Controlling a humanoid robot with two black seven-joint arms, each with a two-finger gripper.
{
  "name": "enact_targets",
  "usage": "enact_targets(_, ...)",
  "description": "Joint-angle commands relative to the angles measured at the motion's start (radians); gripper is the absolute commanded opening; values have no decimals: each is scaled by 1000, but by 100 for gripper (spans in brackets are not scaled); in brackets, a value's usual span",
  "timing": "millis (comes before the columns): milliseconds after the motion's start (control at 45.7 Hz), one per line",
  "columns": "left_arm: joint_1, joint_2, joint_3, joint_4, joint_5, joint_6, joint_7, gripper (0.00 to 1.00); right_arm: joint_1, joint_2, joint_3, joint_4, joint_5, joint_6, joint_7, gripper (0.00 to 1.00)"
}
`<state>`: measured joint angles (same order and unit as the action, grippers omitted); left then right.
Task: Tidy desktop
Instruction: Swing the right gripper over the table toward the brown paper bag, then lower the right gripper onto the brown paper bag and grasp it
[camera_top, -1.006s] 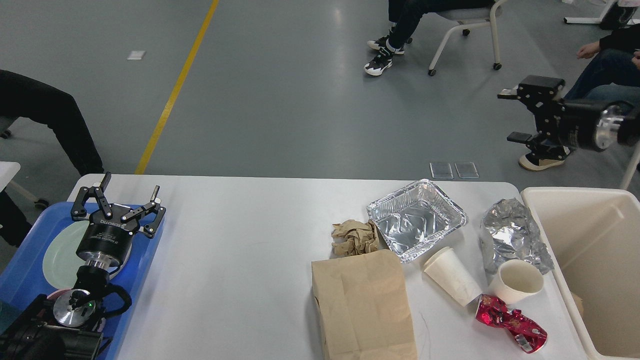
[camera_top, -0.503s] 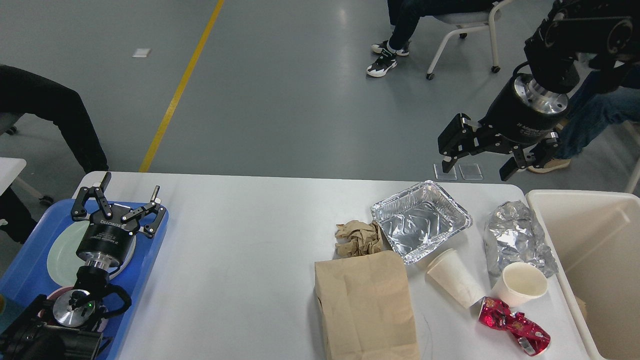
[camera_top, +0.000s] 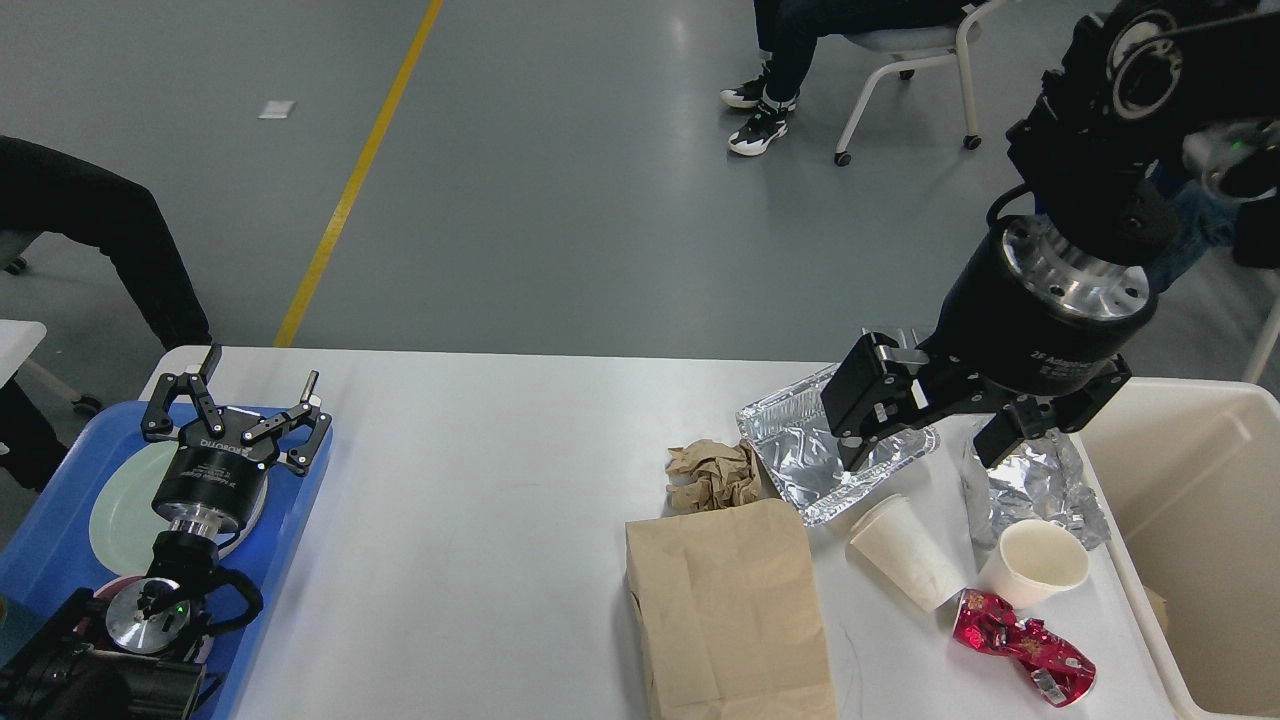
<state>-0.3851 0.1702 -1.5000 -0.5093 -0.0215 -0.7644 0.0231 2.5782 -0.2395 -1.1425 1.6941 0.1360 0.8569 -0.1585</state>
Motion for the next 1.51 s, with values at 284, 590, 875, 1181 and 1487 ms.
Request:
enact_targets(284,0,0,0,0,0,0,1,96,-366,29,312,-25,137,-341,-147,97)
enact_targets(590,0,0,0,0,0,-1,1,96,-687,137,578,-114,117,-570,-380,98)
enact_targets(875,0,0,0,0,0,-1,1,96,-970,305,655,-300,-153,-581,-461,99)
enact_targets(1181,3,0,-2,-2,0,-1,1,96,-1159,371,672,-444,-348,-621,-501,98)
enact_targets(1487,3,0,-2,-2,0,-1,1,96,-1359,428,641,-633,-498,-651,-535,97)
